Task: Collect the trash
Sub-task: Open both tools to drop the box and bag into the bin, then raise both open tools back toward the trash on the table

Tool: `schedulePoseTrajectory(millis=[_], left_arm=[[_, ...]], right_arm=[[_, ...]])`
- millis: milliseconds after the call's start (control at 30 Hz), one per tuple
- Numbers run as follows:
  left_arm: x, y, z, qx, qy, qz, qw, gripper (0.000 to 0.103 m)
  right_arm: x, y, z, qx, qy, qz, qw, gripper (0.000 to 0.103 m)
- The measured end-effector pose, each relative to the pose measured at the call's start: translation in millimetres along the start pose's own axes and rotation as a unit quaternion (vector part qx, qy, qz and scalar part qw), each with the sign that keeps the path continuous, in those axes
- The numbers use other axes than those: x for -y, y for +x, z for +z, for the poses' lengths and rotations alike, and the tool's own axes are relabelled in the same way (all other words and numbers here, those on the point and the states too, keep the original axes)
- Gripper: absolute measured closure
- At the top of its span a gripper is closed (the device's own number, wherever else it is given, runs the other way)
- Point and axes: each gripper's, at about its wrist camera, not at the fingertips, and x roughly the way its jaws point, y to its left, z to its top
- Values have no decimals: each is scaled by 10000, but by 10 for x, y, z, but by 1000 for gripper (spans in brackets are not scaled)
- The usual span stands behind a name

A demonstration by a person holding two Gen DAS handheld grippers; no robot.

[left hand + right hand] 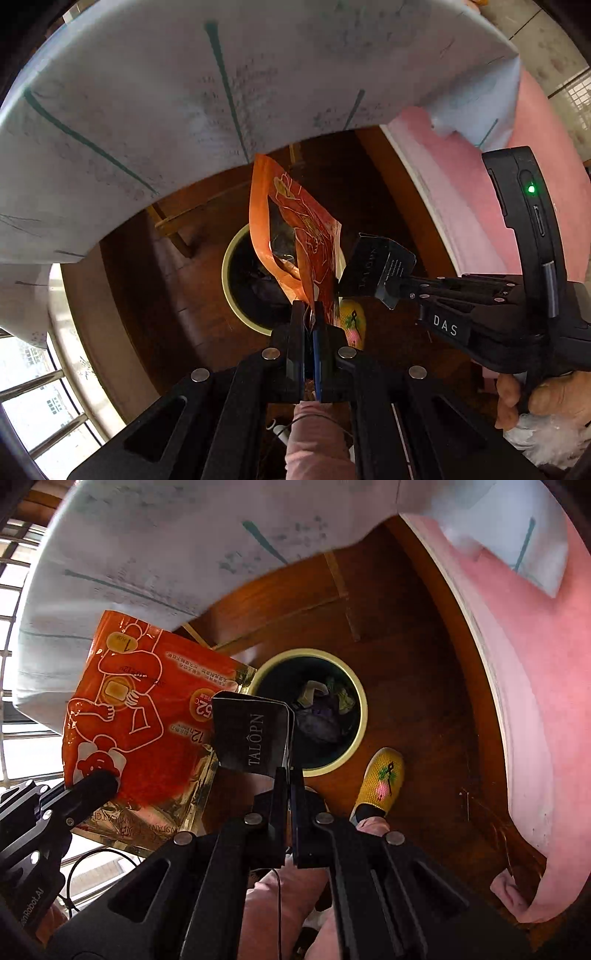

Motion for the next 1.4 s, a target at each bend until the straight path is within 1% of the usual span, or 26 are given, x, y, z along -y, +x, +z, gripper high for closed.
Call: schedulePoseTrajectory(millis=[200, 300, 367, 467, 500, 533, 567, 633, 700, 733, 800, 900, 1067, 1233, 1400], left_arm=[[-123, 929, -32, -185, -247, 84, 9995, 100], [-161, 1267, -25, -184, -256, 194, 9993, 99], [-151, 1464, 7, -215, -257, 249, 9991, 96], [-193, 1641, 27, -258, -285, 294, 9988, 82], [-212, 1664, 41, -247, -296, 321, 9987, 71], [-230, 1687, 48, -255, -317, 333, 9986, 62], [-248, 1704, 54, -264, -363, 383, 9983, 60], [-333, 1729, 70, -309, -459, 355, 9978, 48], [-407, 1699, 86, -295, -557, 390, 9972, 39], [-446, 1674, 87, -267, -595, 404, 9971, 35], [-531, 1629, 91, -215, -659, 459, 9965, 33], [-620, 1486, 103, -96, -765, 520, 9957, 32], [-695, 1023, 129, 162, -952, 433, 9944, 32], [-672, 493, 164, 310, -947, 367, 9943, 32], [-582, -175, 205, 484, -861, 221, 9949, 31]], right_arm=[[180, 950, 153, -372, -204, -309, 9986, 103], [170, 1324, 281, -488, -409, -375, 9973, 103], [148, 1529, 312, -509, -522, -344, 9967, 103], [136, 1715, 358, -441, -584, -337, 9967, 103], [124, 1756, 387, -416, -575, -288, 9971, 102], [119, 1783, 391, -388, -578, -270, 9972, 99], [126, 1815, 380, -353, -597, -265, 9972, 97], [120, 1805, 388, -261, -596, -251, 9976, 79], [121, 1782, 383, -189, -554, -233, 9980, 68], [133, 1756, 383, -188, -529, -233, 9981, 67], [126, 1716, 398, -212, -475, -242, 9984, 67], [117, 1632, 445, -201, -369, -268, 9988, 67], [104, 1350, 454, -60, -268, -198, 9994, 67], [23, 872, 422, 128, -141, -40, 9998, 67], [-67, 218, 335, 366, -30, 157, 9992, 67]])
